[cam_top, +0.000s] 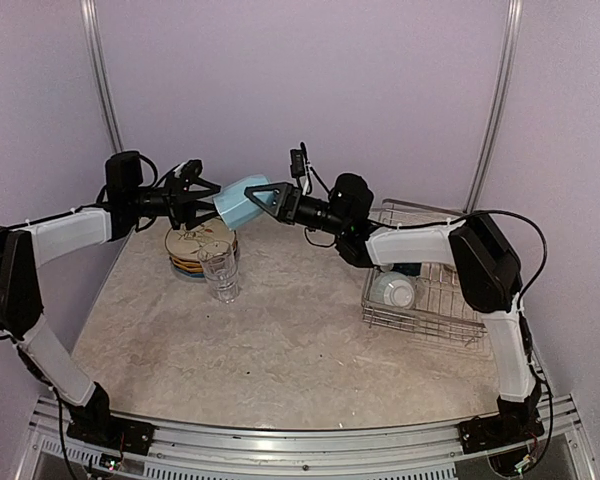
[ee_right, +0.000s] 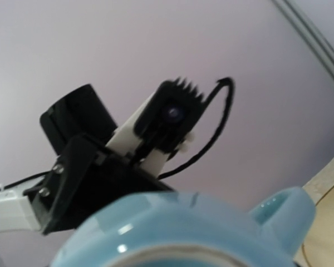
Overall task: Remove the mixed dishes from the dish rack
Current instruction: Pass from the right arm to the left
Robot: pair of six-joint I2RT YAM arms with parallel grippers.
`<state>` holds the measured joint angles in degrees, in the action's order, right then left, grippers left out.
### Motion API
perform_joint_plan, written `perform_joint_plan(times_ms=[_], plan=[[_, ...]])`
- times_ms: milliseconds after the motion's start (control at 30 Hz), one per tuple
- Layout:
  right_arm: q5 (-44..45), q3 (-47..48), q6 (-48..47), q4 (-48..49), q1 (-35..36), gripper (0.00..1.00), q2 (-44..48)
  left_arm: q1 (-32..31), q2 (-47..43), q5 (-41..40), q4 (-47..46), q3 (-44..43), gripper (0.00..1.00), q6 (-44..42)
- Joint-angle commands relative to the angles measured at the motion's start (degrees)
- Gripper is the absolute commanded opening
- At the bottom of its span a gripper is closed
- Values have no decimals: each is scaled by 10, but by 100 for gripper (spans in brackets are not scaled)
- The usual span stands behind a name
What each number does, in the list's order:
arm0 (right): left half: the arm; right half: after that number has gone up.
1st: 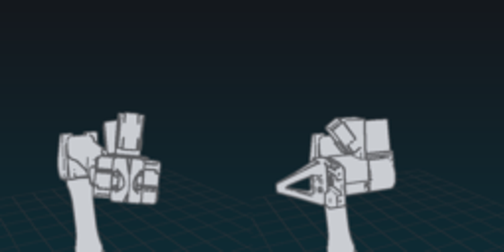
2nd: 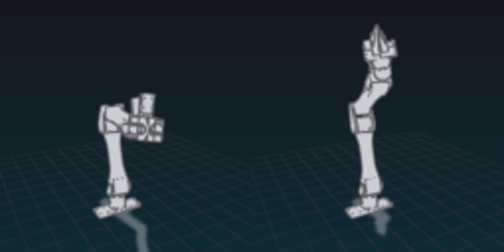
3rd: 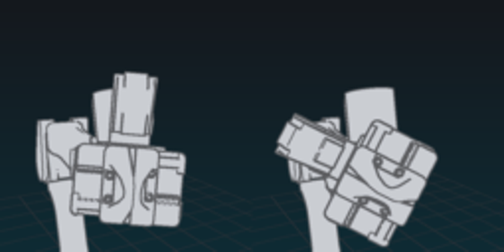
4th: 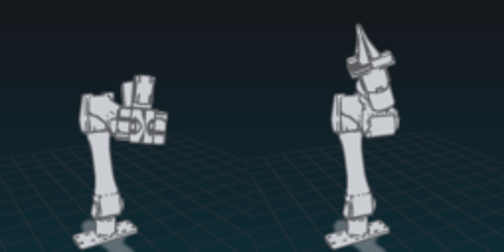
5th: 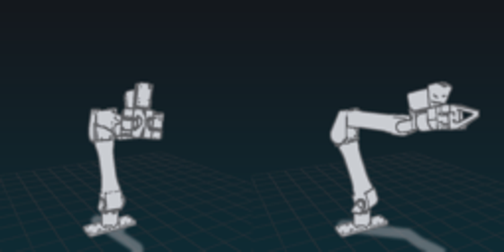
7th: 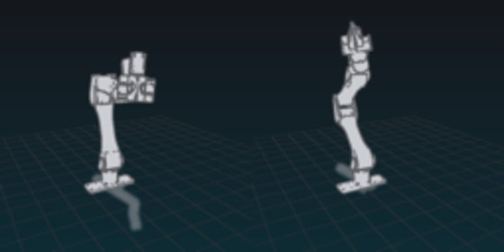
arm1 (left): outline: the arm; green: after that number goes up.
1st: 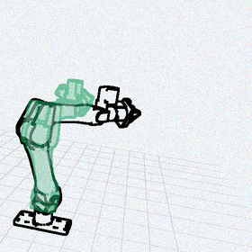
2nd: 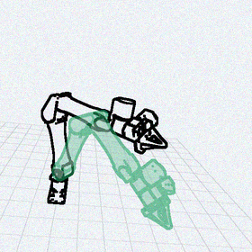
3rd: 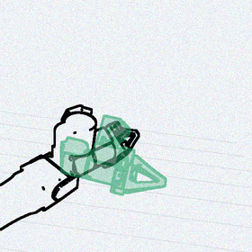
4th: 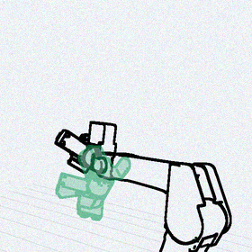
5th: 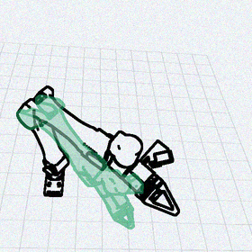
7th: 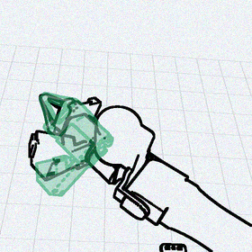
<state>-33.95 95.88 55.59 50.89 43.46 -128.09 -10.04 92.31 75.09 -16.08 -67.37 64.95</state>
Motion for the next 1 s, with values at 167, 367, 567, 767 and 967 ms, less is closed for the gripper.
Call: perform_joint_plan(times_ms=[167,367,567,767,967], plan=[[-20,48,-6,87,18,0,-21,5,28,29,-190,31,46,143],[-10,42,-25,81,24,0,-19,5,58,34,-339,48,32,248],[0,28,-34,78,25,0,-11,5,66,29,-381,53,13,272],[7,5,-49,61,26,19,6,5,60,24,-392,56,0,267],[35,-46,-65,45,25,77,44,4,38,17,-384,60,0,235]])
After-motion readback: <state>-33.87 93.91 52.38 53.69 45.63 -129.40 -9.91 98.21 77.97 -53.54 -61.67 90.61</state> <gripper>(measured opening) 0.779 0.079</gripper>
